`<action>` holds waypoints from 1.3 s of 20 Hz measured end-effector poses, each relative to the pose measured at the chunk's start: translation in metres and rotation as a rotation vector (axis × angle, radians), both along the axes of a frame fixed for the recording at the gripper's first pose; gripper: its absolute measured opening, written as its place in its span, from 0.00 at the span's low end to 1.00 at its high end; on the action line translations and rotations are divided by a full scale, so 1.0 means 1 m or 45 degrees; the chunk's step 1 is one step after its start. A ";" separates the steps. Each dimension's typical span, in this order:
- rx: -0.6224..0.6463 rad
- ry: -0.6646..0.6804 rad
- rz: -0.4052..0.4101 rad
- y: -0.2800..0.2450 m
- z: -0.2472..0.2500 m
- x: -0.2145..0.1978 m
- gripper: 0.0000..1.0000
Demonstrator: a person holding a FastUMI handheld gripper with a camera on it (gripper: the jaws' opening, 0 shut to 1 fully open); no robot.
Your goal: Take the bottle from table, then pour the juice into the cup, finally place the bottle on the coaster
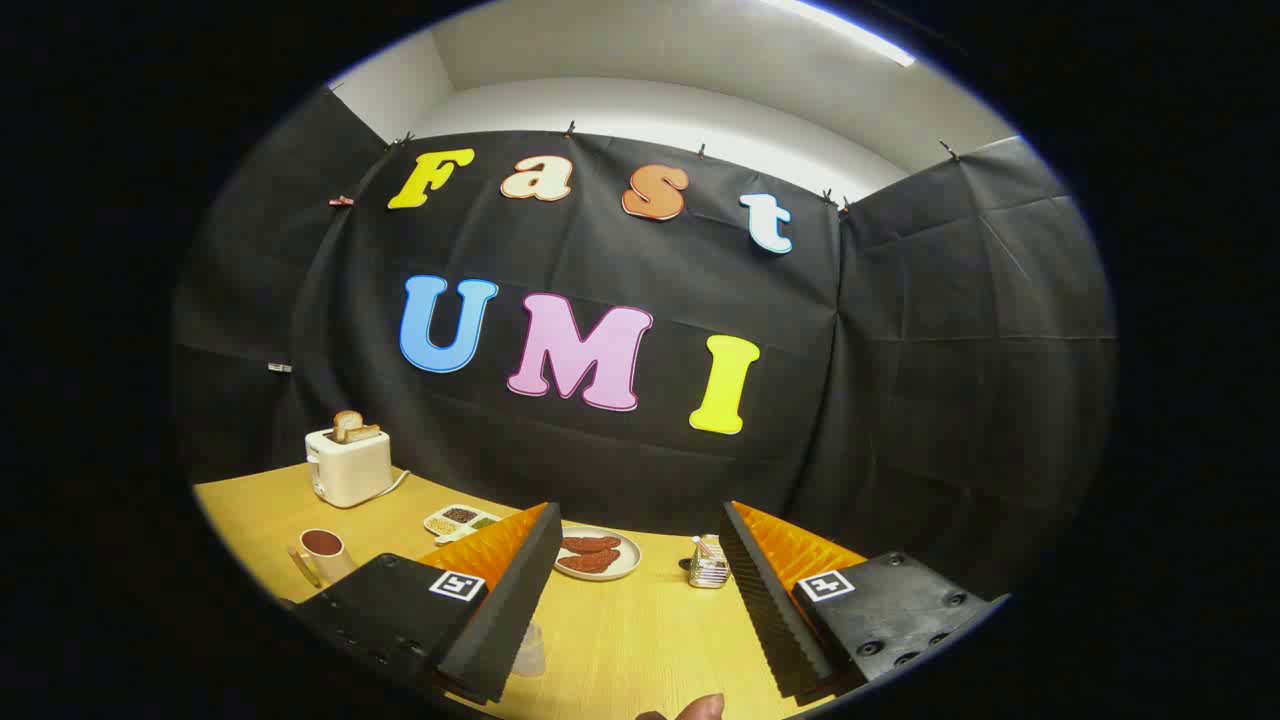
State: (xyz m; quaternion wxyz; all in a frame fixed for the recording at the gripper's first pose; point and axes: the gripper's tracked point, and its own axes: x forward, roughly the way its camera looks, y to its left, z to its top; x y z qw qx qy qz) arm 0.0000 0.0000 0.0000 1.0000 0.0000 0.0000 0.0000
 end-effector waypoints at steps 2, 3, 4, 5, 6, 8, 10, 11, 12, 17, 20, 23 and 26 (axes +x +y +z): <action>0.012 0.001 0.006 0.001 -0.001 0.000 0.97; 0.013 0.002 0.005 0.000 -0.002 0.001 0.97; 0.010 0.003 0.007 0.000 -0.002 0.001 0.97; 0.005 0.006 0.010 0.000 -0.003 0.001 0.97; -0.002 0.007 0.014 0.001 -0.004 0.001 0.97; -0.005 0.006 0.012 0.000 -0.003 0.000 0.97; 0.003 0.009 0.016 0.001 -0.003 -0.001 0.97; 0.000 0.011 0.014 0.002 -0.003 -0.001 0.97; -0.003 0.007 0.015 0.001 -0.002 -0.002 0.97; 0.014 0.003 0.029 0.007 -0.003 -0.004 0.97; 0.026 -0.003 0.038 0.012 -0.005 -0.006 0.97; 0.064 -0.050 0.083 0.026 -0.009 -0.015 0.97; 0.132 -0.070 0.124 0.041 -0.026 -0.020 0.97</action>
